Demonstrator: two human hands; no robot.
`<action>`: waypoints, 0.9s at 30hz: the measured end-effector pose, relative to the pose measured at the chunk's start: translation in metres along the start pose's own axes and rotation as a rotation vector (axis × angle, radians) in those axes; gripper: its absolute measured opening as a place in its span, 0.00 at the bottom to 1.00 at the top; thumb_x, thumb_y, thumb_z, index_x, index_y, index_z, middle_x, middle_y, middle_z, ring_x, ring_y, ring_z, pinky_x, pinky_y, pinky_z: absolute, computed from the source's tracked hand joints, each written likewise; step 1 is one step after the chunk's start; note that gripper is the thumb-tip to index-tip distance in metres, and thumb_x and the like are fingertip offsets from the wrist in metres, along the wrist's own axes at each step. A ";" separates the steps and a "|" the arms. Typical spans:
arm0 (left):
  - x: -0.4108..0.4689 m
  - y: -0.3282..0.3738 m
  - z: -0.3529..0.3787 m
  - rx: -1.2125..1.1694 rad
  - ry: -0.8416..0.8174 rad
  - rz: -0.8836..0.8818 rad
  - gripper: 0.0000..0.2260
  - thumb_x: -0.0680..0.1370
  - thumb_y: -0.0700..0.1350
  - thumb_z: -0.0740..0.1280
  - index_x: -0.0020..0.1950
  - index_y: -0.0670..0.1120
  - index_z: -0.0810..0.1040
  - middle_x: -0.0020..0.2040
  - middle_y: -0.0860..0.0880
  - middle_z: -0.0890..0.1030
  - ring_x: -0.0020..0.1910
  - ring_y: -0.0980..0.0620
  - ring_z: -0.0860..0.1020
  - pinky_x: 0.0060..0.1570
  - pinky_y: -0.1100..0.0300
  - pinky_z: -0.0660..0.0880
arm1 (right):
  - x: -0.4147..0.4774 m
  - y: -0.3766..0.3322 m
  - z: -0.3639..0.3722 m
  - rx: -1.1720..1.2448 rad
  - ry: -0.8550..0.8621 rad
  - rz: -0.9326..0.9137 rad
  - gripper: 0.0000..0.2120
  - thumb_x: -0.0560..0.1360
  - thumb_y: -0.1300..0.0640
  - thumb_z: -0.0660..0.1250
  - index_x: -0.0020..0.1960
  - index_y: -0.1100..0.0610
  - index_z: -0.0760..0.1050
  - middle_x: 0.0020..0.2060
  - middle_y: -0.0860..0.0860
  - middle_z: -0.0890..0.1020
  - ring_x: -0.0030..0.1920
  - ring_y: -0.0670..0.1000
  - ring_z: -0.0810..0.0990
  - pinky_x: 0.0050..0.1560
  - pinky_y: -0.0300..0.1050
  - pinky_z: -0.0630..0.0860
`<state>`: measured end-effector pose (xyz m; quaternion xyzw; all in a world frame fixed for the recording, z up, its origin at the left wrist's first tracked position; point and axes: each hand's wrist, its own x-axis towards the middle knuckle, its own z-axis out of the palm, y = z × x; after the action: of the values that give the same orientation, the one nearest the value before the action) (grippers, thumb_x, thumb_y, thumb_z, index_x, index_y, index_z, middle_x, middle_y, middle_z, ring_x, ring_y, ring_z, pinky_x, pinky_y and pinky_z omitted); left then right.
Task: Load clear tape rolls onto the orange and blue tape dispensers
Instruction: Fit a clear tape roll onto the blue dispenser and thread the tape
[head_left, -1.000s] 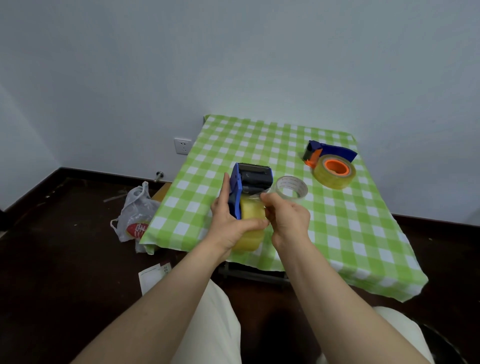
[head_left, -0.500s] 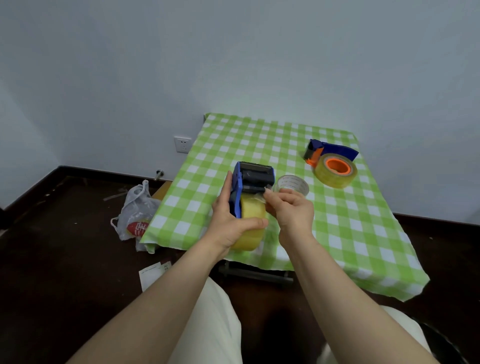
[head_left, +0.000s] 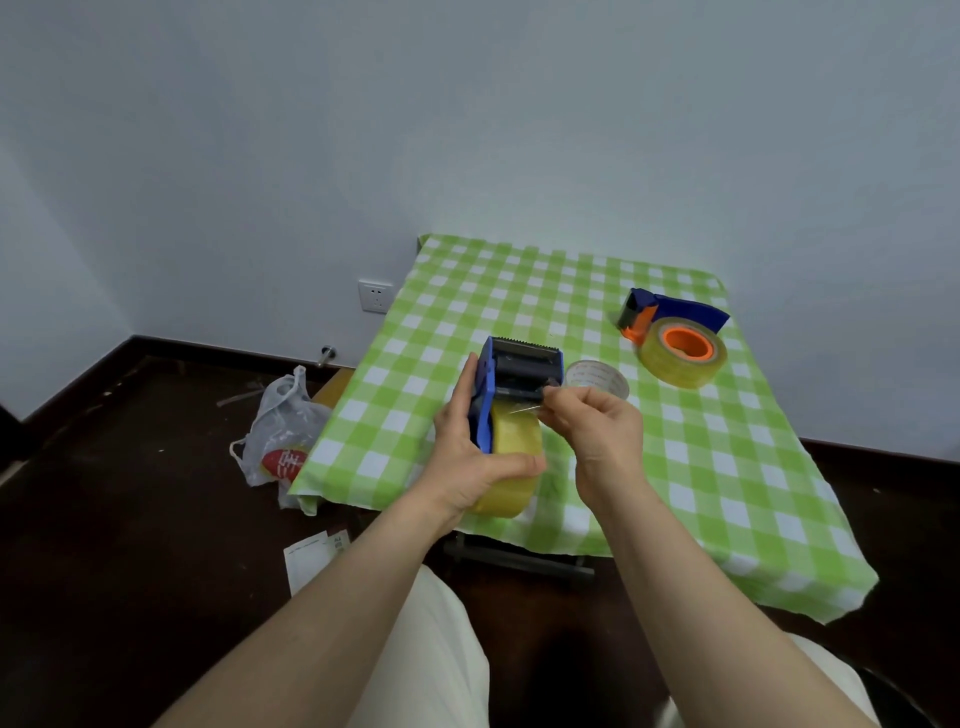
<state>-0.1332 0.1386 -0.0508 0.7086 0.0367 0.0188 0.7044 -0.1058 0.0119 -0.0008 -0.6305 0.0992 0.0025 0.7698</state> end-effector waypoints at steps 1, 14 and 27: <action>0.000 0.000 -0.001 -0.001 -0.002 0.000 0.57 0.51 0.50 0.82 0.70 0.73 0.54 0.72 0.53 0.63 0.71 0.52 0.66 0.69 0.47 0.68 | 0.000 -0.001 0.000 -0.079 0.003 -0.062 0.10 0.69 0.64 0.71 0.30 0.58 0.76 0.28 0.47 0.79 0.36 0.50 0.79 0.48 0.45 0.78; 0.000 0.001 -0.008 0.012 -0.013 -0.005 0.57 0.50 0.51 0.82 0.69 0.74 0.53 0.72 0.51 0.65 0.71 0.50 0.65 0.69 0.45 0.67 | 0.008 0.005 -0.006 -0.579 -0.133 -0.714 0.01 0.70 0.64 0.71 0.40 0.61 0.80 0.49 0.42 0.66 0.46 0.29 0.67 0.46 0.24 0.67; 0.008 0.003 -0.011 -0.027 -0.039 -0.036 0.58 0.46 0.57 0.83 0.68 0.74 0.55 0.72 0.51 0.64 0.71 0.49 0.67 0.68 0.45 0.69 | 0.024 -0.019 0.001 -0.714 -0.302 -0.488 0.07 0.73 0.60 0.69 0.36 0.56 0.77 0.55 0.48 0.67 0.41 0.42 0.69 0.43 0.28 0.67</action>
<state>-0.1258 0.1499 -0.0477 0.6986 0.0355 -0.0071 0.7146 -0.0799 0.0059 0.0142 -0.8537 -0.1726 -0.0528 0.4884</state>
